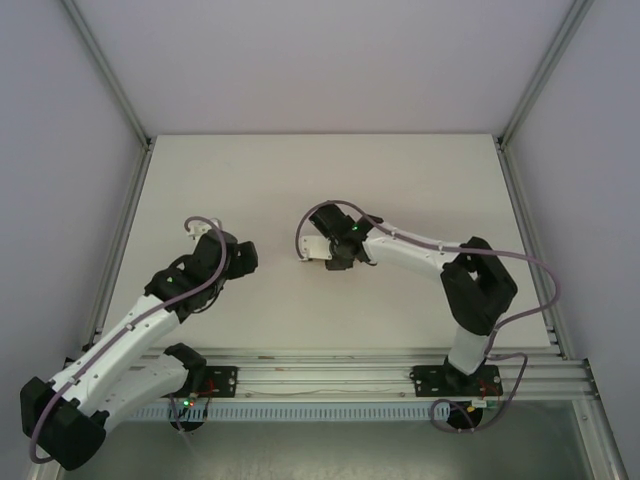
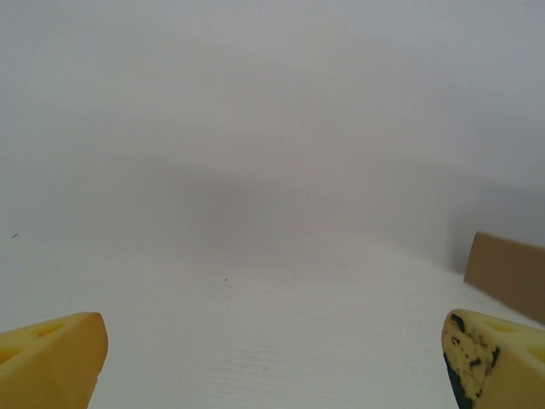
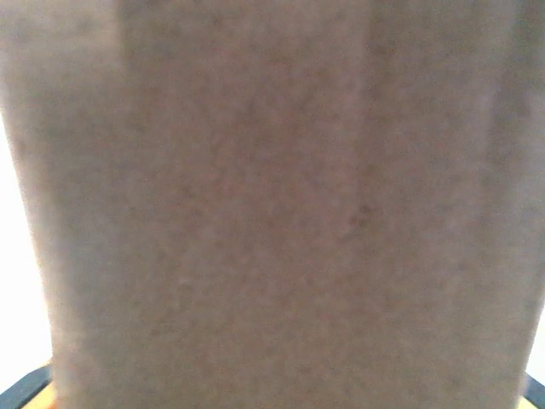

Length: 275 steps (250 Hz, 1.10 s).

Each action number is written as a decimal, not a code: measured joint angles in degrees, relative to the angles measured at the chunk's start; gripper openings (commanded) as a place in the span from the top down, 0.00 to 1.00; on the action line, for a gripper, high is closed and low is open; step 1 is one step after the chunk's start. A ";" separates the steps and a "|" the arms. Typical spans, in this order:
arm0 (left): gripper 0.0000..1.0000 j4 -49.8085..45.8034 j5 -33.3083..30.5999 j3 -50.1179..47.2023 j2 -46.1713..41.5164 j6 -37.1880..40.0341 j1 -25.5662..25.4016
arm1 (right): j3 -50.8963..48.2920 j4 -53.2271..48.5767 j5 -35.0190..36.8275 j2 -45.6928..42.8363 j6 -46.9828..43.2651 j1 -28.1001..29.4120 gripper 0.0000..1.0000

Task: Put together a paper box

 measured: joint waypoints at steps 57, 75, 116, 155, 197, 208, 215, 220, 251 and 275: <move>0.00 0.11 0.02 -0.72 -0.48 -0.74 0.00 | -5.22 11.65 9.09 0.50 -0.98 0.04 0.45; 0.00 0.55 0.04 -0.98 -0.63 -0.98 0.00 | -6.23 13.44 11.23 1.16 -0.85 0.37 0.38; 0.00 1.62 0.31 -2.51 -1.46 -1.40 0.00 | -8.13 13.20 14.05 1.66 0.55 2.95 0.18; 0.00 2.43 1.27 -2.71 -1.46 -1.36 0.00 | -9.84 8.61 12.59 0.70 4.07 5.86 0.00; 0.00 3.91 1.73 -2.80 -1.46 -1.31 0.00 | -10.88 1.62 8.61 -5.31 9.14 6.51 0.00; 0.00 4.33 1.70 -2.80 -1.44 -1.18 0.00 | -11.32 0.63 7.67 -7.58 9.99 6.51 0.00; 0.00 4.52 1.66 -2.80 -1.44 -1.14 0.00 | -11.69 0.26 7.23 -8.85 10.36 6.51 0.00; 0.00 4.76 1.53 -2.80 -1.44 -1.11 0.00 | -12.13 0.13 7.04 -10.08 10.64 6.51 0.00; 0.00 6.25 0.35 -2.78 -1.03 0.04 0.31 | -15.67 0.79 5.03 -17.38 12.52 5.88 0.00; 0.00 8.63 -0.24 -2.78 -0.15 1.95 2.10 | -18.14 3.08 1.77 -23.02 15.37 2.91 0.00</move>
